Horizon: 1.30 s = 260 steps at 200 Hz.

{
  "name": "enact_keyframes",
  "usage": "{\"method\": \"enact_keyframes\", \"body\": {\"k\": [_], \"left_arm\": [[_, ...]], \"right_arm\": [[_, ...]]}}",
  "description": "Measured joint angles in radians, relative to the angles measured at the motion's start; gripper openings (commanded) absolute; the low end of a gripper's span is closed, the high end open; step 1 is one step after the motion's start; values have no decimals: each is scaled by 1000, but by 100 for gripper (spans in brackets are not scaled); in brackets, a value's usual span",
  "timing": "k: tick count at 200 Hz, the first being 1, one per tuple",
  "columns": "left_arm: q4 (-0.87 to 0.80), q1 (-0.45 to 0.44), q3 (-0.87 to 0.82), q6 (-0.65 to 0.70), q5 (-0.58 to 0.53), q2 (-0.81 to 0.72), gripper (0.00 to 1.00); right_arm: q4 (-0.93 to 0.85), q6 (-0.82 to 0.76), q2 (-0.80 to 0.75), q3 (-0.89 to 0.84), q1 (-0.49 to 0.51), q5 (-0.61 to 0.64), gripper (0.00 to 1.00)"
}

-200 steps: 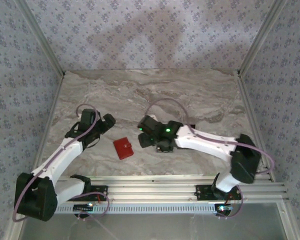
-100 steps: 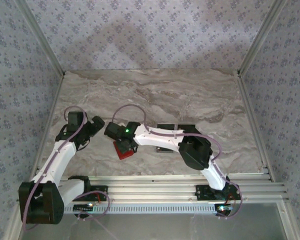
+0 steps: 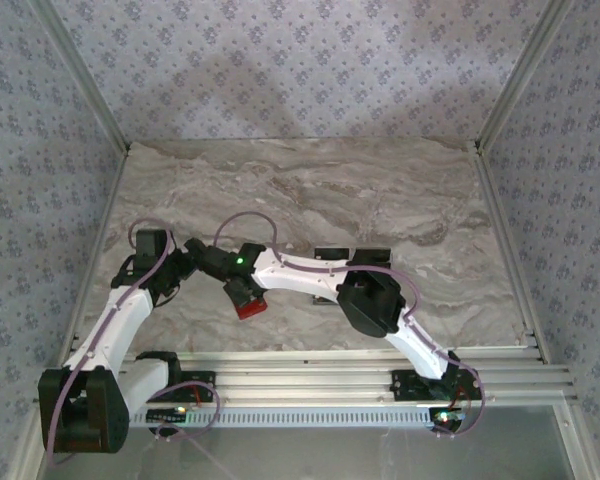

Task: Put the credit cards into the card holder

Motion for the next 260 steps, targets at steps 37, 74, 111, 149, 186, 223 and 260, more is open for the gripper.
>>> {"method": "enact_keyframes", "body": {"k": [37, 74, 111, 149, 186, 223, 260], "left_arm": [[6, 3, -8, 0, 3, -4, 100], [6, 3, -13, 0, 3, -4, 100], [6, 3, -13, 0, 3, -4, 100], [6, 3, -17, 0, 3, -8, 100], [5, 3, -24, 0, 3, -37, 100], [2, 3, -26, 0, 3, -62, 100], [1, 3, -26, -1, 27, -64, 100]], "right_arm": [[-3, -8, 21, 9, -3, 18, 47], [-3, -18, 28, 13, -14, 20, 48], [-7, -31, 45, 35, -18, 21, 47], [-6, -42, 51, 36, -18, 20, 40], [-6, -50, 52, 36, -18, 20, 22], [0, -44, 48, 36, -24, 19, 0], [64, -43, -1, -38, -55, -13, 0]]}}
